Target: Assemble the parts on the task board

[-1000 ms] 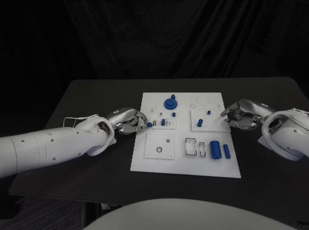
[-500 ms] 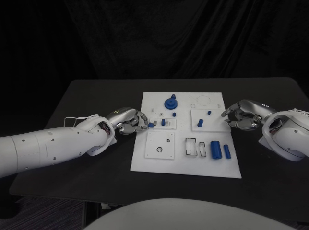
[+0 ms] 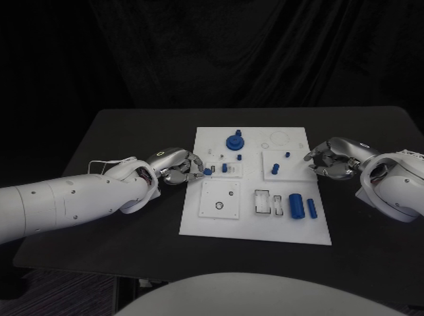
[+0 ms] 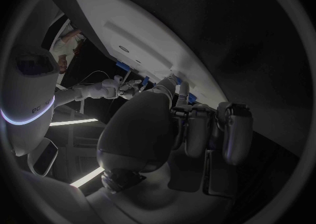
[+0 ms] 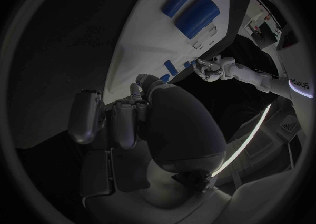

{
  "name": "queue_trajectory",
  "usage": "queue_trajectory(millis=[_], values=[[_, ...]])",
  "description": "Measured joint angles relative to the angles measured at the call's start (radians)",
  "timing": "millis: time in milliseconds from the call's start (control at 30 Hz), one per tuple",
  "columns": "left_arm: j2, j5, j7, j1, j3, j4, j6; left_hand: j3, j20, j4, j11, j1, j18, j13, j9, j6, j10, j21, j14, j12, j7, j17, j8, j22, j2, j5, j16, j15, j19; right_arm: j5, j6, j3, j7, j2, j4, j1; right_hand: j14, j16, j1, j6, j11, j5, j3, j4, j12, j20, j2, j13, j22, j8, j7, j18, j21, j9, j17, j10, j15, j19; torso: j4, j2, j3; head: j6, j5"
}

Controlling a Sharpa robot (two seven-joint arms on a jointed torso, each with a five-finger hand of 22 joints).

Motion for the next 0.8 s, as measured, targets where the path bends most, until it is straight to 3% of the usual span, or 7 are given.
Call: queue_trajectory(millis=[67, 133, 167, 200, 333, 433, 800], values=[[-0.001, 0.000, 0.003, 0.000, 0.000, 0.001, -0.010, -0.006, 0.000, -0.006, 0.000, 0.000, 0.000, 0.000, 0.032, -0.035, 0.000, 0.000, -0.002, 0.000, 0.005, 0.000, 0.031, 0.000, 0.000, 0.000, 0.000, 0.002, 0.000, 0.000, 0.000, 0.000, 0.000, 0.000, 0.000, 0.000, 0.000, 0.000, 0.000, 0.000, 0.000, 0.000, 0.000, 0.000, 0.000, 0.000, 0.000, 0.000, 0.000, 0.000, 0.000, 0.000, 0.000, 0.000, 0.000, 0.000, 0.000, 0.000, 0.0000, 0.000, 0.0000, 0.000, -0.001], [-0.002, 0.000, 0.008, -0.001, 0.000, 0.002, -0.024, -0.015, 0.000, -0.014, 0.000, -0.001, 0.000, 0.000, 0.093, -0.105, 0.000, -0.004, -0.004, 0.000, 0.008, 0.000, 0.093, 0.000, 0.000, 0.000, 0.000, 0.004, 0.000, 0.000, 0.001, 0.000, 0.000, -0.001, 0.000, 0.000, 0.000, 0.000, 0.000, 0.000, 0.000, 0.000, 0.000, 0.000, 0.000, 0.000, 0.000, 0.000, 0.000, 0.000, 0.000, 0.000, 0.000, 0.000, 0.000, 0.000, 0.000, 0.000, 0.0000, 0.000, 0.0000, 0.000, -0.001], [-0.003, 0.000, 0.012, -0.001, 0.000, 0.002, -0.036, -0.020, 0.000, -0.015, 0.000, -0.010, 0.000, 0.000, 0.144, -0.152, 0.000, -0.004, -0.004, 0.000, 0.010, 0.000, 0.149, 0.000, 0.001, 0.000, 0.000, 0.004, 0.000, 0.000, 0.001, 0.000, 0.000, -0.001, 0.000, 0.000, 0.000, 0.000, 0.000, 0.000, 0.000, 0.000, 0.000, 0.000, 0.000, 0.000, 0.000, 0.000, 0.000, 0.000, 0.000, 0.000, 0.000, 0.000, 0.000, 0.000, 0.000, 0.000, 0.0000, 0.000, -0.0001, 0.000, -0.001], [-0.004, 0.000, 0.016, -0.001, 0.000, 0.003, -0.047, -0.022, 0.000, -0.017, 0.000, -0.010, 0.000, 0.000, 0.174, -0.188, 0.000, -0.004, -0.004, 0.000, 0.010, 0.000, 0.183, 0.000, 0.001, 0.000, 0.000, 0.004, 0.000, 0.000, 0.001, 0.000, 0.000, -0.001, 0.000, 0.000, 0.000, 0.000, 0.000, 0.000, 0.000, 0.000, 0.000, 0.000, 0.000, 0.000, 0.000, 0.000, 0.000, 0.000, 0.000, 0.000, 0.000, 0.000, 0.000, 0.000, 0.000, 0.000, -0.0001, 0.000, -0.0001, 0.000, -0.001], [-0.008, 0.000, 0.040, -0.001, 0.000, 0.007, -0.095, -0.024, 0.000, -0.018, 0.000, -0.011, 0.000, 0.000, 0.254, -0.289, 0.000, -0.004, -0.004, 0.000, 0.010, 0.000, 0.290, 0.000, 0.000, 0.000, 0.000, 0.004, 0.000, 0.000, 0.001, 0.000, 0.000, -0.001, 0.000, -0.001, 0.000, 0.000, 0.000, 0.000, 0.000, 0.000, 0.000, 0.000, 0.000, 0.000, 0.000, 0.000, 0.000, 0.000, 0.000, 0.000, 0.000, 0.000, 0.000, 0.000, 0.000, 0.000, -0.0004, -0.001, -0.0002, 0.000, -0.001], [-0.009, 0.000, 0.060, -0.001, 0.000, 0.011, -0.125, -0.023, 0.000, -0.018, 0.000, -0.010, 0.000, 0.000, 0.269, -0.314, 0.000, -0.004, -0.004, 0.000, 0.006, 0.000, 0.316, 0.000, 0.000, 0.000, 0.000, 0.004, 0.000, 0.000, 0.001, 0.000, 0.000, -0.002, 0.000, -0.001, 0.000, 0.000, 0.000, 0.000, 0.000, 0.000, 0.000, 0.000, 0.000, 0.000, 0.000, 0.000, 0.000, 0.000, 0.000, 0.000, 0.000, 0.000, 0.000, 0.000, 0.000, 0.000, -0.0003, -0.001, -0.0003, 0.000, -0.002], [0.004, 0.000, 0.089, -0.001, 0.000, 0.010, -0.142, -0.015, 0.000, -0.010, -0.003, -0.010, 0.000, 0.000, 0.266, -0.314, 0.003, -0.004, -0.004, 0.000, 0.006, 0.000, 0.324, 0.000, 0.000, 0.000, 0.000, 0.004, 0.000, 0.000, 0.001, 0.000, 0.000, 0.000, -0.001, -0.002, 0.000, 0.000, 0.000, 0.000, 0.000, 0.000, 0.000, 0.000, 0.000, 0.000, 0.000, 0.000, 0.000, 0.000, 0.000, 0.000, 0.000, 0.000, 0.000, 0.000, 0.000, 0.000, 0.0011, -0.001, -0.0008, 0.000, -0.004]])
